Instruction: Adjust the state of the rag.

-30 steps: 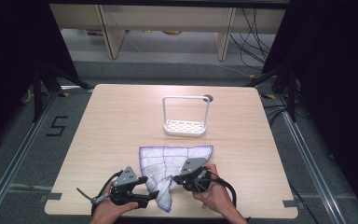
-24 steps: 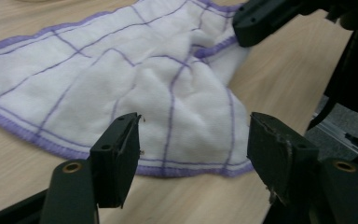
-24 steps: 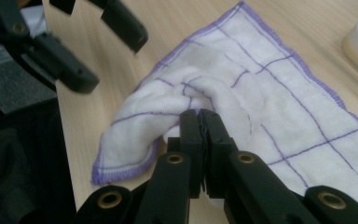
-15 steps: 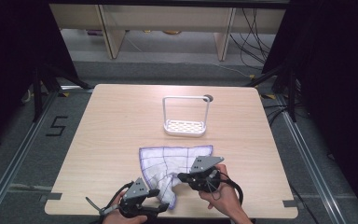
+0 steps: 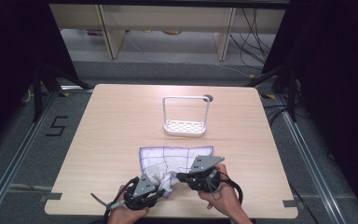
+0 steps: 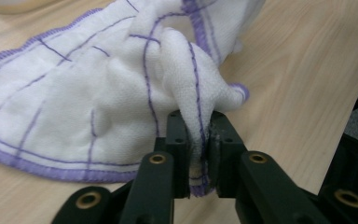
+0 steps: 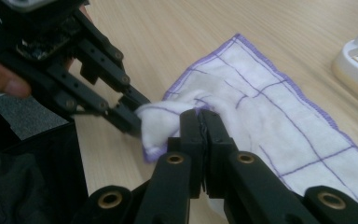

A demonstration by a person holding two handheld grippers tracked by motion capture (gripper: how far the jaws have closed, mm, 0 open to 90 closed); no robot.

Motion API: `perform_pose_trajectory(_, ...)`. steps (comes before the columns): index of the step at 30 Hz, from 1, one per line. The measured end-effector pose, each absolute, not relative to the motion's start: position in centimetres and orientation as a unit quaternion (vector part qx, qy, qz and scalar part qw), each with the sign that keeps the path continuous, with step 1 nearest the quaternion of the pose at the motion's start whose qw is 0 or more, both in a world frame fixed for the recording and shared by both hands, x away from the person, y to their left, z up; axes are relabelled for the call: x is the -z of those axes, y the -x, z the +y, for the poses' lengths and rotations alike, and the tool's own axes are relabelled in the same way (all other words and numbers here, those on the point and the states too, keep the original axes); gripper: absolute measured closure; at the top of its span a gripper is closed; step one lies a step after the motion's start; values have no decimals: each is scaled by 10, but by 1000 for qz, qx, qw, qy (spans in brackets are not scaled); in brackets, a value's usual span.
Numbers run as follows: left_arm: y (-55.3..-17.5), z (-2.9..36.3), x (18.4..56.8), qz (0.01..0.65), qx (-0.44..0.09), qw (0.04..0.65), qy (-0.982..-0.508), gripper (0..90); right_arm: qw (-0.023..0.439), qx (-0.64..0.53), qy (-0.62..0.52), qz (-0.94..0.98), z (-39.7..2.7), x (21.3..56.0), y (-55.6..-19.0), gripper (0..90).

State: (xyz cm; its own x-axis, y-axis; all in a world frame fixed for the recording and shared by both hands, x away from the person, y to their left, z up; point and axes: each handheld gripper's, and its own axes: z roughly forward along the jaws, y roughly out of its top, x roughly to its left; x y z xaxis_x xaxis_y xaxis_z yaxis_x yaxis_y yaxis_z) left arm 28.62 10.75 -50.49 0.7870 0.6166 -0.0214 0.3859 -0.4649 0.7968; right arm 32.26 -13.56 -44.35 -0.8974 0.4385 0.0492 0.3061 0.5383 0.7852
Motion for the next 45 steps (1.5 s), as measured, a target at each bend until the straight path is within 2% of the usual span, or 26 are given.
perform_pose_trajectory(4,-286,127,496,298,-130,446,-834,807,87,-434,-214,871,-150,437,-324,892)
perform_pose_trajectory(8,-285,141,491,296,-132,435,-840,812,72,-452,-257,851,-176,436,-324,894)
perform_pose_trajectory(9,-284,145,491,288,-130,426,-847,815,82,-454,-259,849,-182,437,-324,894)
perform_pose_trajectory(20,-275,151,496,238,-83,388,-886,794,86,-429,-318,841,-239,463,-302,894)
perform_pose_trajectory(26,-275,152,501,232,-63,378,-894,774,71,-419,-339,839,-244,474,-295,892)
perform_pose_trajectory(29,-273,151,500,253,-51,399,-880,708,76,-409,-324,850,-243,479,-295,886)
perform_pose_trajectory(31,-275,155,497,256,-35,410,-875,625,69,-404,-325,852,-243,479,-294,872)
perform_pose_trajectory(34,-280,164,491,281,-38,438,-853,603,73,-413,-343,841,-247,473,-294,769)
perform_pose_trajectory(35,-280,164,491,281,-38,438,-853,589,73,-413,-343,841,-247,473,-294,769)
perform_pose_trajectory(36,-287,168,486,291,-54,439,-849,566,92,-418,-342,837,-250,467,-298,725)
perform_pose_trajectory(37,-287,168,486,291,-54,439,-849,554,92,-418,-342,837,-250,467,-298,725)
perform_pose_trajectory(38,-297,170,482,313,-70,444,-837,533,112,-417,-355,829,-250,463,-302,637)
perform_pose_trajectory(39,-297,170,482,313,-70,444,-837,525,112,-417,-355,829,-250,463,-302,637)
perform_pose_trajectory(41,-316,173,479,333,-86,440,-829,509,124,-416,-358,827,-249,461,-312,580)
perform_pose_trajectory(42,-334,176,477,333,-111,417,-838,497,132,-418,-360,824,-247,462,-323,546)
perform_pose_trajectory(43,-344,177,477,339,-119,410,-838,491,124,-418,-374,818,-244,462,-328,529)
perform_pose_trajectory(45,-362,177,478,354,-126,405,-833,476,137,-412,-373,820,-243,463,-343,494)
